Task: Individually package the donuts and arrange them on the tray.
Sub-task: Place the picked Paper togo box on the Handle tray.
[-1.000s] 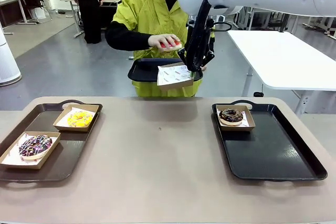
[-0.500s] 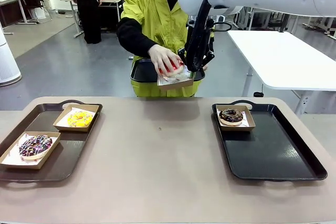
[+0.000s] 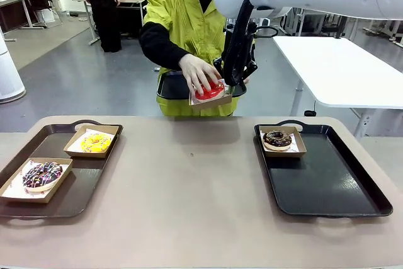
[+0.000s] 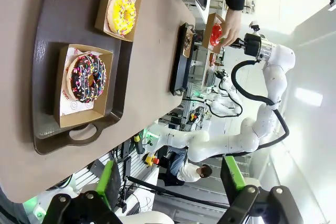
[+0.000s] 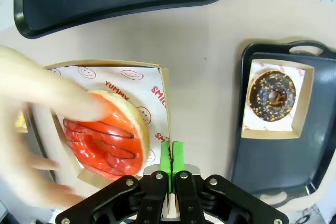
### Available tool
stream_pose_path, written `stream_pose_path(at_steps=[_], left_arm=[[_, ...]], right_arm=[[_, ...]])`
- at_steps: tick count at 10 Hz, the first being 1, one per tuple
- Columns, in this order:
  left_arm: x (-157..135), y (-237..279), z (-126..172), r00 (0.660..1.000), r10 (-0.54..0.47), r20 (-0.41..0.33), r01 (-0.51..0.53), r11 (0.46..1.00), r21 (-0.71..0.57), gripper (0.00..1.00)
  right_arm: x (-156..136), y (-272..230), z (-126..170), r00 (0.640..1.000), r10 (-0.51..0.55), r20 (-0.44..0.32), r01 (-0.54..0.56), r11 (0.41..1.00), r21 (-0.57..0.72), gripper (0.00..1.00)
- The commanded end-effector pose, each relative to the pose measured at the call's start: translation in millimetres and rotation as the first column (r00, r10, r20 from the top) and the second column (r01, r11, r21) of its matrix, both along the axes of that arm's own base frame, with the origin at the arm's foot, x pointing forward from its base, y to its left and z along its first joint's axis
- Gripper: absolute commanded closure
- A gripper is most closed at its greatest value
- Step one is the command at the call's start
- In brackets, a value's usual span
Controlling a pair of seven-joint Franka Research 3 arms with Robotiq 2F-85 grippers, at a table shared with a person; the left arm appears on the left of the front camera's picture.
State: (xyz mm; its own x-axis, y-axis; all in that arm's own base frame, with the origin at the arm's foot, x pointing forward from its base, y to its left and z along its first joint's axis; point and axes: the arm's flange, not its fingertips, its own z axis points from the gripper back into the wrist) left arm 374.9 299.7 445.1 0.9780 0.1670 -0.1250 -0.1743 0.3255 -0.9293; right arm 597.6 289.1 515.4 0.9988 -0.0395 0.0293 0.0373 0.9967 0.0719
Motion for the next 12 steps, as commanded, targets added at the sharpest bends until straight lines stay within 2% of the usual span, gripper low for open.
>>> stream_pose_path(at_steps=[1, 6, 7, 8, 9, 11, 12], left_arm=[[-0.3, 0.0, 1.6, 1.000, 0.004, -0.011, -0.004, 1.000, 0.000, 0.00], [-0.3, 0.0, 1.6, 1.000, 0.004, -0.011, -0.004, 1.000, 0.000, 0.00], [-0.3, 0.0, 1.6, 1.000, 0.004, -0.011, -0.004, 1.000, 0.000, 0.00], [-0.3, 0.0, 1.6, 1.000, 0.004, -0.011, -0.004, 1.000, 0.000, 0.00], [-0.3, 0.0, 1.6, 1.000, 0.004, -0.011, -0.004, 1.000, 0.000, 0.00], [-0.3, 0.0, 1.6, 1.000, 0.004, -0.011, -0.004, 1.000, 0.000, 0.00], [-0.3, 0.0, 1.6, 1.000, 0.004, -0.011, -0.004, 1.000, 0.000, 0.00]], right_arm=[[-0.2, -2.9, 2.5, 1.000, 0.010, 0.007, -0.010, 1.000, 0.005, 1.00], [0.0, 0.0, 0.0, 1.000, 0.000, 0.000, 0.000, 1.000, 0.000, 0.99], [-22.6, -13.0, 9.3, 1.000, 0.023, 0.001, -0.023, 1.000, -0.020, 0.99], [-47.1, -35.6, 20.8, 1.000, -0.007, 0.017, 0.008, 0.997, -0.082, 0.99], [-74.6, -67.4, 31.9, 0.999, -0.047, -0.009, 0.046, 0.994, -0.096, 0.99], [-132.0, -121.5, 37.9, 0.996, -0.078, -0.035, 0.074, 0.991, -0.111, 0.99], [-150.4, -147.3, 35.1, 0.997, -0.076, -0.029, 0.073, 0.993, -0.090, 0.99]])
